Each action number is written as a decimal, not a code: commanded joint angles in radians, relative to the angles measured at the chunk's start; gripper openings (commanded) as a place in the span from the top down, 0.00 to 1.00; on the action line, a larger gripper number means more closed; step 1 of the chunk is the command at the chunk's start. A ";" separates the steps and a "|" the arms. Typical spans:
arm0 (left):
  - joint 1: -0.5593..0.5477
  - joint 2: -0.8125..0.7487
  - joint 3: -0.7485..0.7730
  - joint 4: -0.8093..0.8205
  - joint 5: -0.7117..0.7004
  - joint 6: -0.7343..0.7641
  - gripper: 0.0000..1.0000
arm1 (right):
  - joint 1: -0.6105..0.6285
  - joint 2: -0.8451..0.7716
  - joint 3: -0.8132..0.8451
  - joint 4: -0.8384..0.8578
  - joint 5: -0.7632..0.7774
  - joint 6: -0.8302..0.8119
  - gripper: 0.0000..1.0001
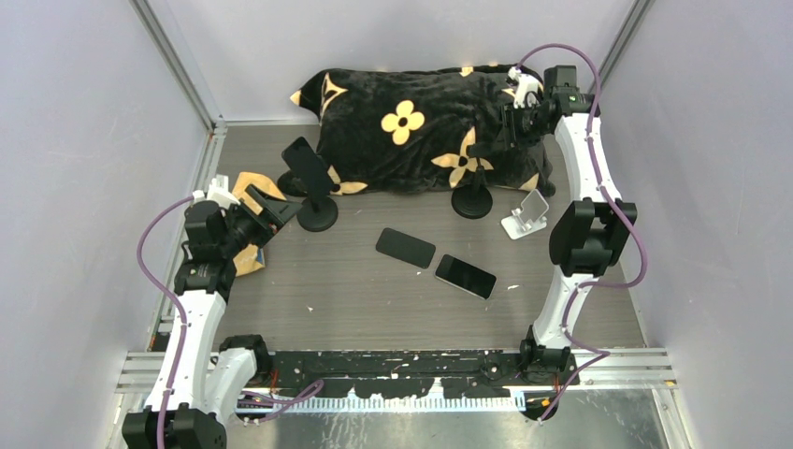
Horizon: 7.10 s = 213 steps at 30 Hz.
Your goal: Place the phone on the phone stand
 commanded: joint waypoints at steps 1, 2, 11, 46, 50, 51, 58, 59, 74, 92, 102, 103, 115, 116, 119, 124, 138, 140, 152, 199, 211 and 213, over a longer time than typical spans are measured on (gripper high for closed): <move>0.006 -0.002 0.014 0.030 0.026 0.000 0.18 | 0.001 0.006 0.057 -0.026 -0.032 -0.027 0.62; 0.007 -0.001 0.013 0.031 0.027 0.000 0.18 | 0.001 0.006 0.057 -0.028 -0.035 -0.031 0.64; 0.006 0.008 0.015 0.040 0.038 -0.007 0.18 | 0.001 -0.009 0.051 -0.028 -0.064 -0.050 0.85; 0.007 0.019 -0.010 0.088 0.087 -0.073 0.20 | 0.360 -0.277 -0.259 0.245 0.093 0.221 0.97; 0.007 0.026 -0.007 0.089 0.092 -0.077 0.20 | 0.360 -0.264 -0.216 0.256 0.153 0.217 0.97; 0.007 0.027 -0.007 0.090 0.093 -0.077 0.20 | 0.360 -0.259 -0.207 0.259 0.171 0.217 0.97; 0.007 0.033 -0.007 0.095 0.099 -0.089 0.20 | 0.362 -0.229 -0.226 0.283 0.200 0.246 0.94; 0.006 0.033 -0.007 0.095 0.100 -0.090 0.20 | 0.362 -0.227 -0.235 0.285 0.200 0.246 0.94; -0.019 0.061 -0.033 0.128 0.139 -0.156 0.21 | 0.362 -0.298 -0.354 0.277 0.086 0.265 0.64; -0.628 0.256 -0.057 0.260 -0.331 -0.321 0.23 | 0.176 -0.561 -0.688 0.216 -0.186 0.115 0.00; -0.758 0.468 0.041 0.247 -0.408 -0.385 0.25 | 0.148 -0.667 -0.910 0.153 -0.236 -0.051 0.00; -0.765 0.478 0.048 0.247 -0.413 -0.384 0.25 | 0.148 -0.670 -0.933 0.147 -0.236 -0.074 0.00; -0.791 0.539 0.054 0.259 -0.407 -0.393 0.25 | 0.233 -0.715 -1.151 0.216 -0.016 -0.202 0.00; -0.792 0.541 0.054 0.259 -0.405 -0.393 0.25 | 0.253 -0.717 -1.167 0.229 0.006 -0.203 0.00; -0.792 0.544 0.051 0.265 -0.405 -0.393 0.25 | 0.311 -0.716 -1.211 0.269 0.072 -0.203 0.00; -0.793 0.541 0.047 0.268 -0.409 -0.393 0.25 | 0.351 -0.695 -1.249 0.346 0.172 -0.171 0.00; -0.793 0.538 0.042 0.277 -0.409 -0.396 0.25 | 0.448 -0.566 -1.217 0.417 0.308 -0.147 0.00; -0.793 0.536 0.042 0.276 -0.411 -0.396 0.25 | 0.464 -0.547 -1.213 0.419 0.328 -0.150 0.00; -0.793 0.538 0.043 0.284 -0.410 -0.397 0.25 | 0.525 -0.460 -1.213 0.423 0.413 -0.163 0.00; -0.942 0.853 0.143 0.759 -0.352 -0.550 0.48 | 0.389 -0.545 -0.909 0.241 -0.057 0.108 0.91; -0.942 0.882 0.136 0.871 -0.313 -0.532 0.99 | 0.416 -0.562 -0.922 0.239 -0.091 0.111 0.91; -0.941 0.864 0.136 0.853 -0.315 -0.478 0.99 | 0.416 -0.565 -0.918 0.225 -0.107 0.103 0.88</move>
